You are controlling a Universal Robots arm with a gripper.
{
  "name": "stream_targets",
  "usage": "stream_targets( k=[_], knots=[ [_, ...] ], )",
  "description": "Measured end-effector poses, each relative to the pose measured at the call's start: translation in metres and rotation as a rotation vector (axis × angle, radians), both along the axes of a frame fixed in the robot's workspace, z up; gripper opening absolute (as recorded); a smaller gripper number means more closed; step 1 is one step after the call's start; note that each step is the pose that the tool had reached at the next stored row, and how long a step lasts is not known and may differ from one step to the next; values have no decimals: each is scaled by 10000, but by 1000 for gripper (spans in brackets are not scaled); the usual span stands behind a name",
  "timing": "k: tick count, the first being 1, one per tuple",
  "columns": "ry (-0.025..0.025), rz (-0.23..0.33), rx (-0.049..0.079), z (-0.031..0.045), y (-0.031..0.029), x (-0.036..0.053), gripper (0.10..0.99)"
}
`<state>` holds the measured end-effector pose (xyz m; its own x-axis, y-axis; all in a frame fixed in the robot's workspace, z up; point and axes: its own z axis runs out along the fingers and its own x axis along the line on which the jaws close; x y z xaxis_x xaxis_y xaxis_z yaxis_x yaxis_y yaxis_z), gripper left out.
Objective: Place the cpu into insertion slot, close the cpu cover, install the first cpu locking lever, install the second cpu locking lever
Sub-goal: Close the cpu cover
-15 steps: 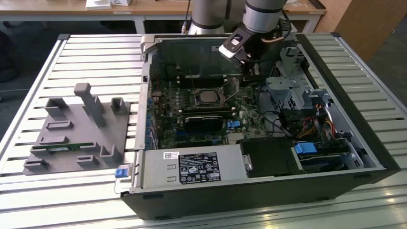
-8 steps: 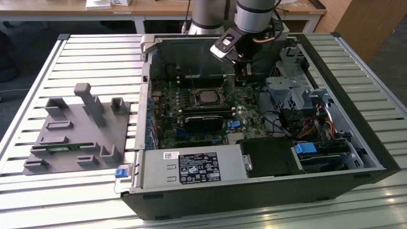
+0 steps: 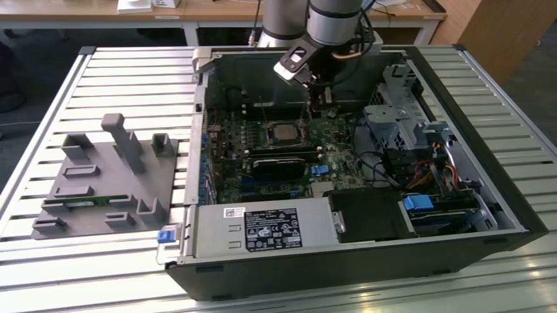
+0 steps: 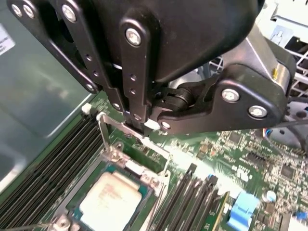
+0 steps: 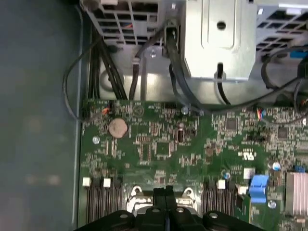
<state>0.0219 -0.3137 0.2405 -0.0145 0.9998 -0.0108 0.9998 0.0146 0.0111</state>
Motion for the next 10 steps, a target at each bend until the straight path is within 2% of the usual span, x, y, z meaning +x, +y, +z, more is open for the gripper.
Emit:
stream_targets(
  k=[10],
  knots=[
    [0,0,-1,-35,1,-127,122]
  ],
)
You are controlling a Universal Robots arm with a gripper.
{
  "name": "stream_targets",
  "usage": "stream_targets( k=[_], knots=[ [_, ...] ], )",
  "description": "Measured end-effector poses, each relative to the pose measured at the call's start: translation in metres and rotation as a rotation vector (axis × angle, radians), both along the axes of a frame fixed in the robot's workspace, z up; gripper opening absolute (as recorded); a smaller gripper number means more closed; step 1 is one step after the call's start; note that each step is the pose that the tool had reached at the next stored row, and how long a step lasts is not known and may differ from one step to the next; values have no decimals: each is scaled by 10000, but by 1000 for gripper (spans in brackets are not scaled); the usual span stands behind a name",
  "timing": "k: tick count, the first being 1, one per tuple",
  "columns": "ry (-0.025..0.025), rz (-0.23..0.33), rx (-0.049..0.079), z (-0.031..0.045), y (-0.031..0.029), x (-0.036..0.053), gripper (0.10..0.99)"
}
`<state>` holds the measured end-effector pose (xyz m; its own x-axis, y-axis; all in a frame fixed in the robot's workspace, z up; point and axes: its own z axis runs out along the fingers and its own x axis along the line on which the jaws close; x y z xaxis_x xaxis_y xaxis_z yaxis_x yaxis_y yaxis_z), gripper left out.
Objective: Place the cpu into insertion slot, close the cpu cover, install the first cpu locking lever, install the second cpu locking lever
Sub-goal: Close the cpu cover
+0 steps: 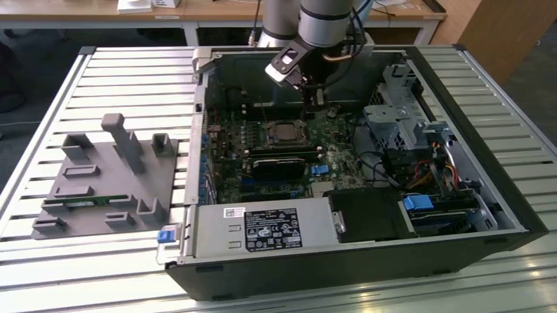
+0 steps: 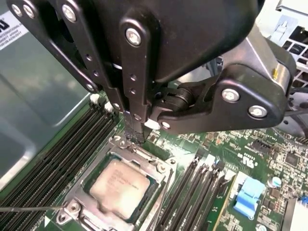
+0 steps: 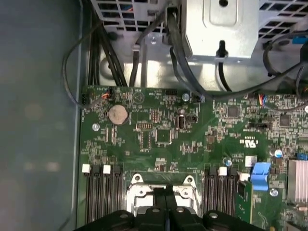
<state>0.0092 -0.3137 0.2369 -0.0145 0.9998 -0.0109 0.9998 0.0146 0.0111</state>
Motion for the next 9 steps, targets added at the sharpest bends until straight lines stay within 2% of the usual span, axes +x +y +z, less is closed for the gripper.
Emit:
stream_targets(
  k=[4,9],
  knots=[
    [6,0,0,-64,0,-8,122],
    [9,0,-5,-81,0,-60,122]
  ],
)
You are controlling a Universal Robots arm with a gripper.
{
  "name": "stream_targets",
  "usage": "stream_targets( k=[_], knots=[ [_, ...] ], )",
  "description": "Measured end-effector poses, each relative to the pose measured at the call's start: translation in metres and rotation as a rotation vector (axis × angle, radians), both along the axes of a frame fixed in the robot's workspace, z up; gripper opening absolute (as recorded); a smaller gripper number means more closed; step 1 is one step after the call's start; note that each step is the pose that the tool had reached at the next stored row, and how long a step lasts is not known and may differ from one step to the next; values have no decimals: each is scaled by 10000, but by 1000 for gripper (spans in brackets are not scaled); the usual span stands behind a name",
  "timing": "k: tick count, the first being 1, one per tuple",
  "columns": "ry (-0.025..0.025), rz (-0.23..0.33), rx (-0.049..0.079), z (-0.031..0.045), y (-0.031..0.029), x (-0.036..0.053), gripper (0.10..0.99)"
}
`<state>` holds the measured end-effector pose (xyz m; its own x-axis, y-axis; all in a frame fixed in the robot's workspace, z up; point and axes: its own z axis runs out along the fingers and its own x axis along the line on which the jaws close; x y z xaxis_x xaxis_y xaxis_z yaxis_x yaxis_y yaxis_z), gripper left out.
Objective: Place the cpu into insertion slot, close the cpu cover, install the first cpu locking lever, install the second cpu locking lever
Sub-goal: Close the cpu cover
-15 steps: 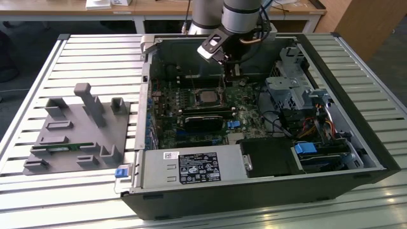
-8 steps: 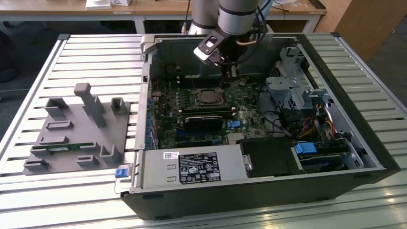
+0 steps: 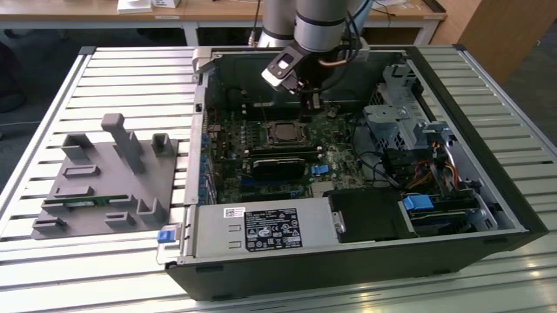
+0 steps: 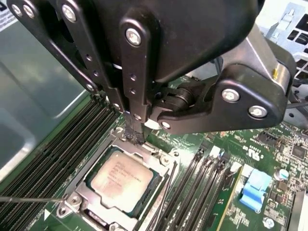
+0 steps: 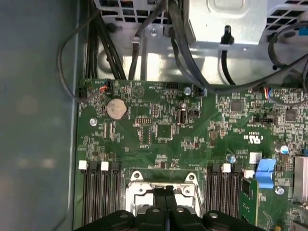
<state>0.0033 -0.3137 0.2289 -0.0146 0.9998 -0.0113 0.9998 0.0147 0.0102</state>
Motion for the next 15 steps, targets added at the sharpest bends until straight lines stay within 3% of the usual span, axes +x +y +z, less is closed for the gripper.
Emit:
stream_targets(
  k=[15],
  knots=[
    [-2,0,5,-4,1,-223,122]
  ],
)
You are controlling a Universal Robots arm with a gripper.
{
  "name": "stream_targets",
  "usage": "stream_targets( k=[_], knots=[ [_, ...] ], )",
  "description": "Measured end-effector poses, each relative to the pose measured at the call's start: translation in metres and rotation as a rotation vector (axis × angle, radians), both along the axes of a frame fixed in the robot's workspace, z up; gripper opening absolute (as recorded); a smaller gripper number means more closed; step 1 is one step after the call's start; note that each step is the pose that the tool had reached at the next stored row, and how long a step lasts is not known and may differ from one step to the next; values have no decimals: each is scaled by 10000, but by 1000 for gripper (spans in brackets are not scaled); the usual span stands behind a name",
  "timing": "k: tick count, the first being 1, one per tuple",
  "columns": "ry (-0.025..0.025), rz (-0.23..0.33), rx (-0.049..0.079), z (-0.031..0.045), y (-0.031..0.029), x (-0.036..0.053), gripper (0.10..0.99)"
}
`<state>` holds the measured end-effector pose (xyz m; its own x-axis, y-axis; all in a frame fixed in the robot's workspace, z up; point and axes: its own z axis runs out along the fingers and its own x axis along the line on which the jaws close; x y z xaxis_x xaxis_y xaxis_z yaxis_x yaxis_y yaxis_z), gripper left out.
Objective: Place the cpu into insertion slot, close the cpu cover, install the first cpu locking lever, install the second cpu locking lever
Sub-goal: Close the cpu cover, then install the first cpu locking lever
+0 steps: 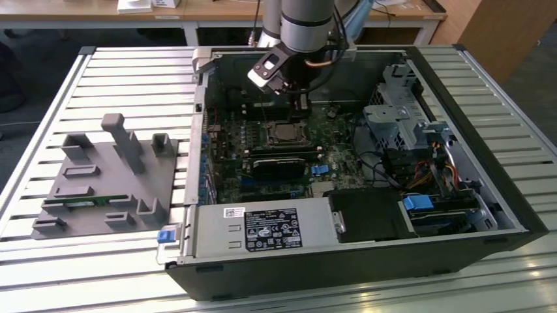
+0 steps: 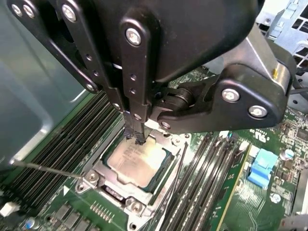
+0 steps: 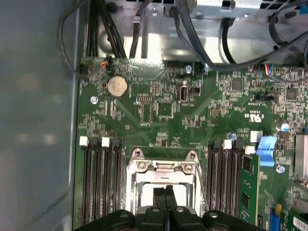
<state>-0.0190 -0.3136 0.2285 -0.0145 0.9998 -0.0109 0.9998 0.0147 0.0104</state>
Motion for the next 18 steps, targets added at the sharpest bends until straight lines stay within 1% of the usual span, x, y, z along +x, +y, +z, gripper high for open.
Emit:
stream_targets(
  k=[5,18],
  knots=[
    [0,-1,-1,0,0,-65,122],
    [0,0,-1,-6,0,-164,122]
  ],
)
